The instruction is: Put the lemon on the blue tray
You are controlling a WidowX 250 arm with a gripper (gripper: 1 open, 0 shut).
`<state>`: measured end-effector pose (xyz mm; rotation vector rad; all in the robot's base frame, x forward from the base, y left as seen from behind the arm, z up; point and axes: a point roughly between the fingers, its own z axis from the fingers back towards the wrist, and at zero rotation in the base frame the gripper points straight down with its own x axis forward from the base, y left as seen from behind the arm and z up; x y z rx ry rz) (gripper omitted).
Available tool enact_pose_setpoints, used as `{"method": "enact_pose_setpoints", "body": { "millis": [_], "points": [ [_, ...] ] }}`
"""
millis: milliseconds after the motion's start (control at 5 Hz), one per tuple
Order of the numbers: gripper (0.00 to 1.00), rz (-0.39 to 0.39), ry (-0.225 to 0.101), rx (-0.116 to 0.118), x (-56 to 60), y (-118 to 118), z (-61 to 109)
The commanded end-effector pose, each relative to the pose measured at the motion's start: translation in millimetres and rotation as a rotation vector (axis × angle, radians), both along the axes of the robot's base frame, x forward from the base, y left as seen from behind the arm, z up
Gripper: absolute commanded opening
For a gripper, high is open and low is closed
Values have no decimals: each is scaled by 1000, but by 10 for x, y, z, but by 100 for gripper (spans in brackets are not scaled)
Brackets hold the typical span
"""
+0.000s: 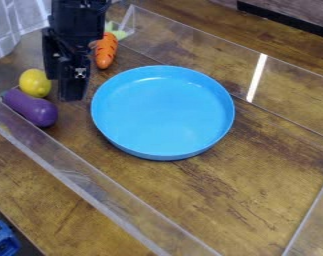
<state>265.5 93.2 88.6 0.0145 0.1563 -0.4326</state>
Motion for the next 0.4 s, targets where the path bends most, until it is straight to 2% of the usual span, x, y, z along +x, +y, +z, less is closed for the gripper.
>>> {"method": "enact_pose_setpoints", "body": {
  "millis": [0, 200],
  "points": [
    [100, -4, -49, 12, 33, 125, 79],
    [100, -18, -50, 11, 41, 185, 33]
  ]
}}
